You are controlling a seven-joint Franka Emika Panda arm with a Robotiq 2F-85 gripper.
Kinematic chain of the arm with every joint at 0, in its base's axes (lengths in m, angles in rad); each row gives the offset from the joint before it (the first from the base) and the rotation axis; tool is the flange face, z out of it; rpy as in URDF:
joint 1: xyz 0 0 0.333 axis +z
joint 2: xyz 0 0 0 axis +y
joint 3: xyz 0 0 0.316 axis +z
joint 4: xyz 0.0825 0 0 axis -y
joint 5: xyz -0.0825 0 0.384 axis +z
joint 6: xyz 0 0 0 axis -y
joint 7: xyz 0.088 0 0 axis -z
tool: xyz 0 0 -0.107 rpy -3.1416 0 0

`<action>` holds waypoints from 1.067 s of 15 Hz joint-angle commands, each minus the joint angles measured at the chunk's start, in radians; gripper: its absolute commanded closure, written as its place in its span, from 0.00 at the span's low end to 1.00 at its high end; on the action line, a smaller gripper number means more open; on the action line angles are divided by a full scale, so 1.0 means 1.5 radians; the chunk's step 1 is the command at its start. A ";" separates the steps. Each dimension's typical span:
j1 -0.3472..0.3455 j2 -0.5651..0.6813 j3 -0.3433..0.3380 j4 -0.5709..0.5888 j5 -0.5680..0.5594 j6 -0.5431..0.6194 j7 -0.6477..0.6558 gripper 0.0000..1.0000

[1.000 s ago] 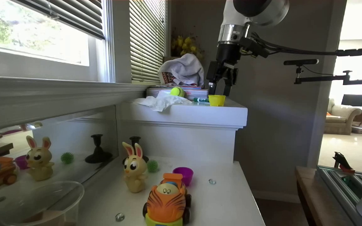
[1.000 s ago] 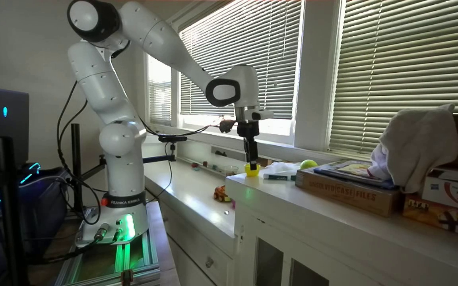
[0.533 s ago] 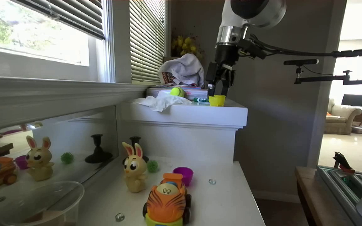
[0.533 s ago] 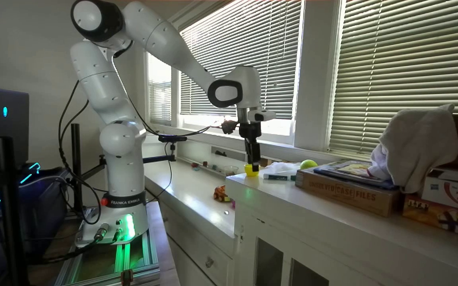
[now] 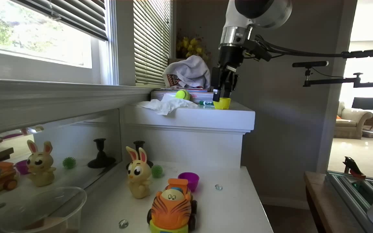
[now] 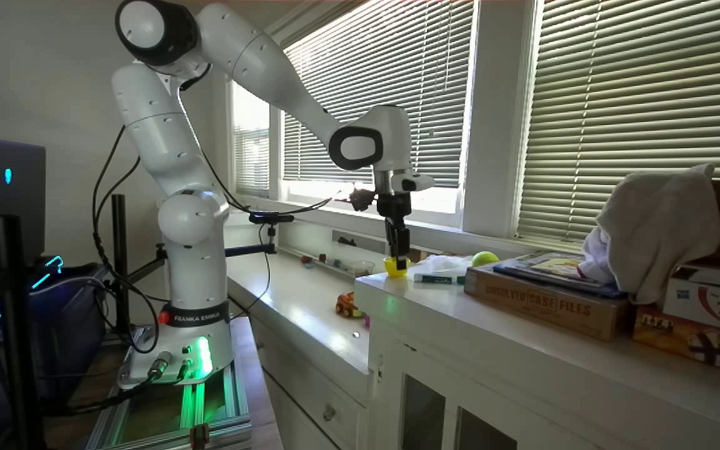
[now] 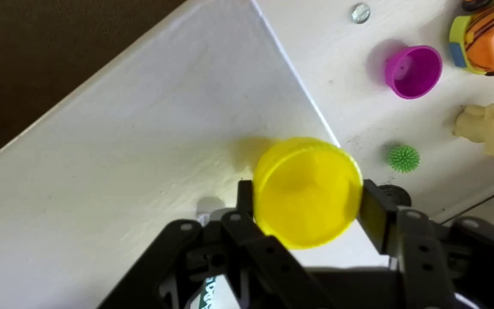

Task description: Put the yellow bowl next to the purple bowl

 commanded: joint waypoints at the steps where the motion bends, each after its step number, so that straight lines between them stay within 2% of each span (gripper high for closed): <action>1: 0.022 -0.024 0.009 0.011 0.025 -0.022 -0.017 0.64; 10: 0.109 -0.014 0.049 -0.006 0.067 0.006 -0.033 0.64; 14: 0.118 0.020 0.060 -0.026 0.053 0.046 -0.036 0.64; 16: 0.111 0.045 0.071 -0.045 0.033 0.103 -0.027 0.64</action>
